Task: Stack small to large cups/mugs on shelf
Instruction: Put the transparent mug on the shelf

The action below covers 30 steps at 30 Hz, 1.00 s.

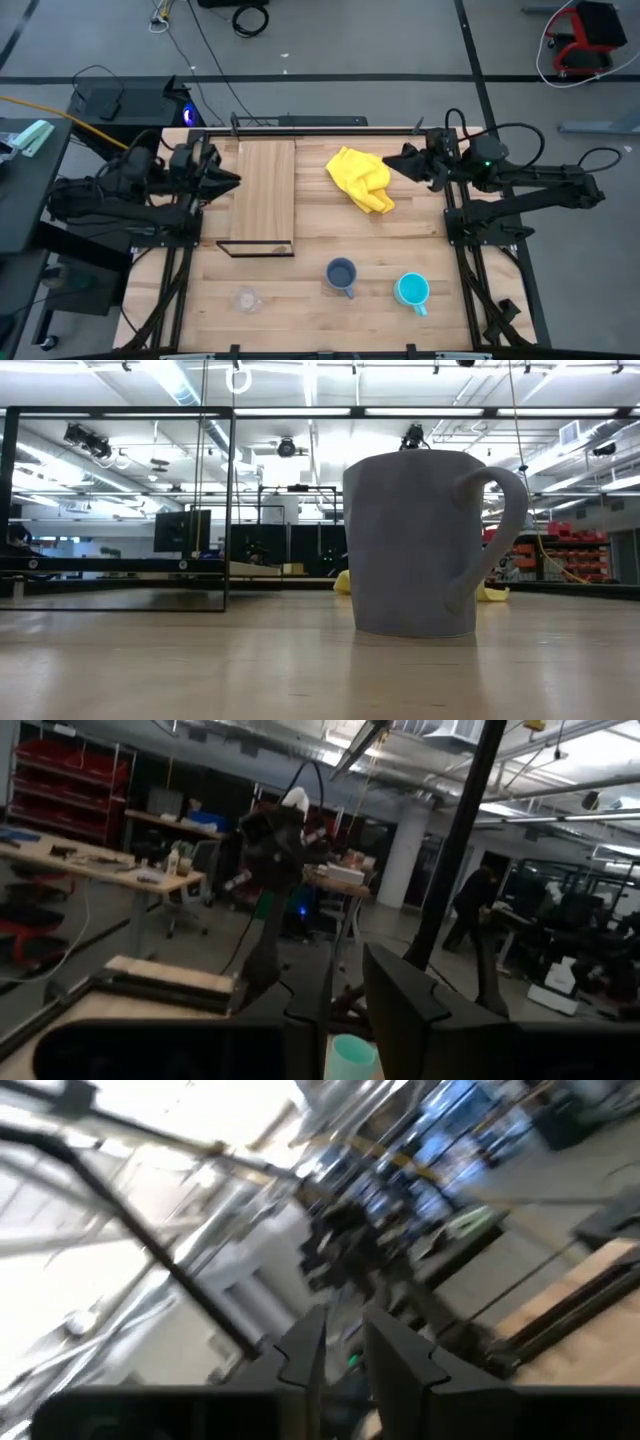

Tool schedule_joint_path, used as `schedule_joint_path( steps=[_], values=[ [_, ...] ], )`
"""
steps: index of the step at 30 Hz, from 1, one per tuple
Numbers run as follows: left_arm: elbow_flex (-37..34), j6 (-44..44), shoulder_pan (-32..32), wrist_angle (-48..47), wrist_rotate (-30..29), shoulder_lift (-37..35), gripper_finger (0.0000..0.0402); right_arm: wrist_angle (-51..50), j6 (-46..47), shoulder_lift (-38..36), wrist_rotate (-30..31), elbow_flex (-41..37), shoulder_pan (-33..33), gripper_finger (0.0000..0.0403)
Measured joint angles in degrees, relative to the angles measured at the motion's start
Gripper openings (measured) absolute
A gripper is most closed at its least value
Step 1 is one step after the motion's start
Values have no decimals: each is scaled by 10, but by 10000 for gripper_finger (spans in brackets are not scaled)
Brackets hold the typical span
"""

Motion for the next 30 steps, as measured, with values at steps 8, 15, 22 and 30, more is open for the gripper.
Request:
schedule_joint_path(
  steps=[8,15,22,30],
  values=[
    [0,-56,-6,-26,9,28,70,-22,39,-2,-111,0,0,131],
    [29,-155,-34,-138,-2,43,67,-189,36,-17,-125,9,1,128],
    [171,-207,-103,-394,-79,103,55,-428,-23,-2,-85,120,9,127],
    [307,-375,-191,-725,-122,217,39,-634,-43,39,19,237,66,127]
  ],
)
